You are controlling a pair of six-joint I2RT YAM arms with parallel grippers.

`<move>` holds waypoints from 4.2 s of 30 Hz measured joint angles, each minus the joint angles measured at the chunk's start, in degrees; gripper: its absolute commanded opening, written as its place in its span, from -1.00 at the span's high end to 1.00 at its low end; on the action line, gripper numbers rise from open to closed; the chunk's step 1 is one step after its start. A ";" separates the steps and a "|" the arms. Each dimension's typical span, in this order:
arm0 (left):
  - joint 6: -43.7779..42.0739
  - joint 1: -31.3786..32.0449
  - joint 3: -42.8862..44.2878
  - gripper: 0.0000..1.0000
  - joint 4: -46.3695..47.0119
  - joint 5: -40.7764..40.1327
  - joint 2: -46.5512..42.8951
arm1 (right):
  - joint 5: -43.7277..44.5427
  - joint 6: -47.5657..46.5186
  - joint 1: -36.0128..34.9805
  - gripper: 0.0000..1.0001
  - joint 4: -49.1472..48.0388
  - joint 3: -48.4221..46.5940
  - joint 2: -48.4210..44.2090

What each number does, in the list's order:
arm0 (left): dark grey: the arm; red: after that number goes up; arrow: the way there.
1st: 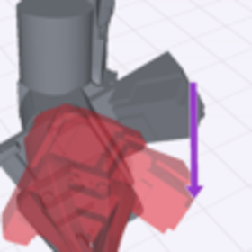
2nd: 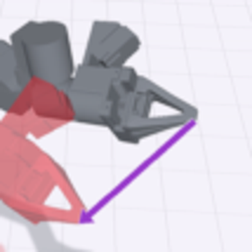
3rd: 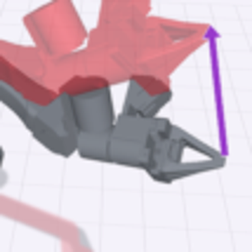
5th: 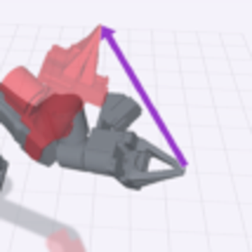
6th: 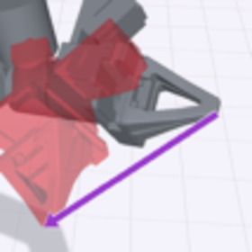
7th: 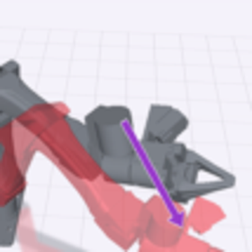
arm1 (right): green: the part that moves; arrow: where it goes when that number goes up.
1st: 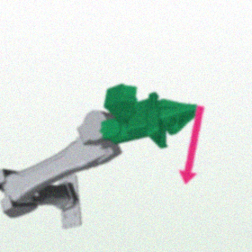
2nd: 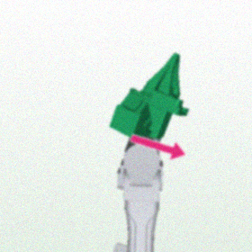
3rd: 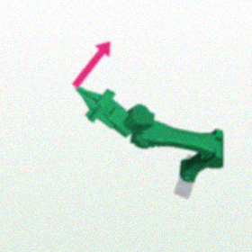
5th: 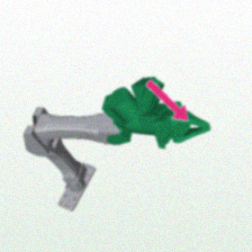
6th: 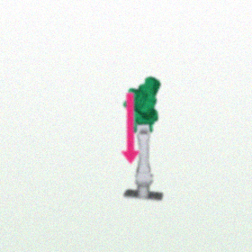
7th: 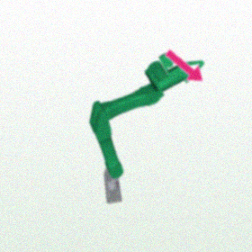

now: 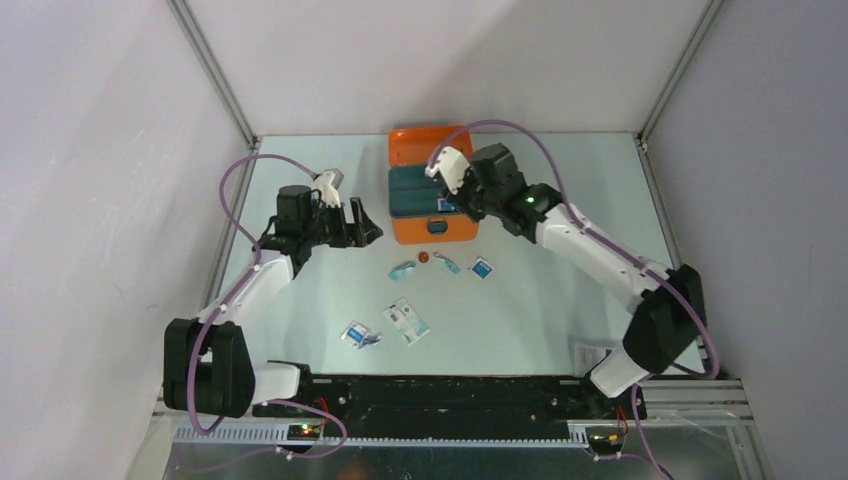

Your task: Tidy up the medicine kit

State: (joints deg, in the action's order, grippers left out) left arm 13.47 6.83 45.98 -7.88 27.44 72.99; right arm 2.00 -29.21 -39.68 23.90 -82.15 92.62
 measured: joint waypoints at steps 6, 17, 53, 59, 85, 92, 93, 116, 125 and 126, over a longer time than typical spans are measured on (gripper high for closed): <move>-0.02 0.00 0.00 -0.77 0.00 0.04 0.00 | -15.06 4.90 7.41 -0.17 1.18 10.93 -9.90; 0.17 -0.02 0.00 -0.75 0.02 2.36 1.46 | -28.15 -3.69 14.62 -0.16 2.36 18.73 0.61; 0.09 -0.04 0.00 -0.76 0.02 2.45 1.64 | -25.31 -20.20 12.92 0.16 4.09 8.98 18.16; 0.07 -0.07 0.00 -0.76 0.02 2.45 1.64 | -26.08 -21.11 12.90 0.35 7.85 5.18 20.46; 0.07 -0.07 0.00 -0.76 0.02 2.29 1.64 | -28.02 -17.27 12.57 1.00 17.29 5.75 10.23; 0.09 -0.07 0.00 -0.76 0.02 2.29 1.64 | -31.26 -9.49 10.86 1.00 10.84 5.73 -2.45; 0.07 -0.07 0.00 -0.76 0.02 2.29 1.64 | -31.58 -7.48 10.78 1.00 8.66 5.70 -3.23; -0.02 -0.09 -0.13 -0.81 0.00 0.63 0.31 | -23.19 27.36 11.39 1.00 -4.98 -23.12 22.40; -0.22 -0.28 -0.22 -0.82 0.02 -0.37 -1.27 | -22.45 28.17 10.32 0.72 0.44 -23.67 26.01; -0.22 -0.28 -0.22 -0.82 0.00 -0.42 -1.27 | -22.47 28.20 10.27 0.68 0.94 -23.67 26.01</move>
State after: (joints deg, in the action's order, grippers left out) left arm 13.26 6.55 45.76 -7.88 27.03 71.72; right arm -20.47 -1.02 -29.41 24.84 -105.82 118.63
